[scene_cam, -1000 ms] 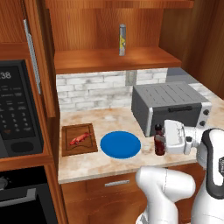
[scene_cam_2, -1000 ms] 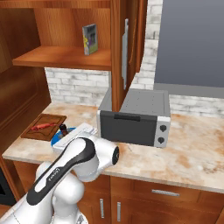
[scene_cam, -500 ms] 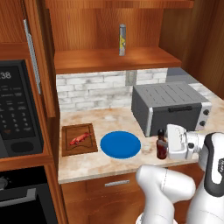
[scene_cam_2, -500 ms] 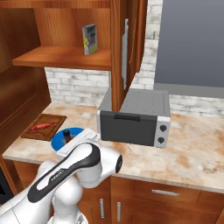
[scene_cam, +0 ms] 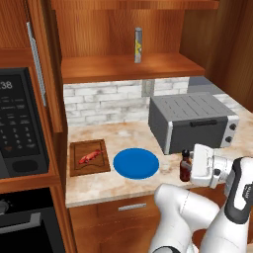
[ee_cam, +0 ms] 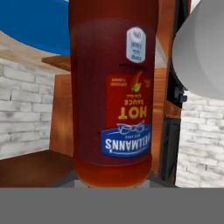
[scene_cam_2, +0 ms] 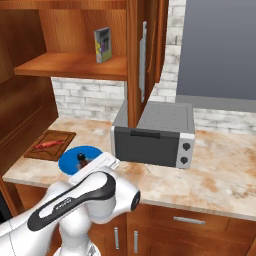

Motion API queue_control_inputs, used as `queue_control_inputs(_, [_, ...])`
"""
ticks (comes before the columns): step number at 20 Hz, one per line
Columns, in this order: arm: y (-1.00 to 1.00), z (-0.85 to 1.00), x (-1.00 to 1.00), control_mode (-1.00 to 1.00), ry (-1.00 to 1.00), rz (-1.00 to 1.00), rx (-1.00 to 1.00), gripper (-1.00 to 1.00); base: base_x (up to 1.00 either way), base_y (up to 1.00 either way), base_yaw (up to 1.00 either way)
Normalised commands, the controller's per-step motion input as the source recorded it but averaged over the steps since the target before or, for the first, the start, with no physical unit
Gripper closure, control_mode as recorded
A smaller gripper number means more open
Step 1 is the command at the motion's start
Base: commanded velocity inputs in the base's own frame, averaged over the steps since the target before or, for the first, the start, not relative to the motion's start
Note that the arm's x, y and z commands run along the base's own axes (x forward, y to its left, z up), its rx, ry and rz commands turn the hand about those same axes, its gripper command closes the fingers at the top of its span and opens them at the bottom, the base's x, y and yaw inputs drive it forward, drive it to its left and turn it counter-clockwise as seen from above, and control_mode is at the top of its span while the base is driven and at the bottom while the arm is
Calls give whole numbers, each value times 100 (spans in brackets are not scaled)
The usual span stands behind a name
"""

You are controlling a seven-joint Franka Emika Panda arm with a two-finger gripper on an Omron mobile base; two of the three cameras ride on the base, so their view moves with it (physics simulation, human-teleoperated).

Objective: Pick the fish from the plate and place it on the cutting board. Then pick the condiment bottle from the cabinet and place it next to the cutting board.

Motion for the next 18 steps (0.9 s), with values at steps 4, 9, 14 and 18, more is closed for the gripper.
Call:
queue_control_inputs(4, [-19,0,4,-100,-2,-8,0,100,0,0,0])
queue_control_inputs(9, [-7,0,21,-100,0,-1,0,100,0,0,0])
queue_control_inputs(14, [-8,-7,21,-100,0,0,0,100,0,0,0])
queue_control_inputs(18, [-12,-26,14,-100,0,0,0,100,0,0,0])
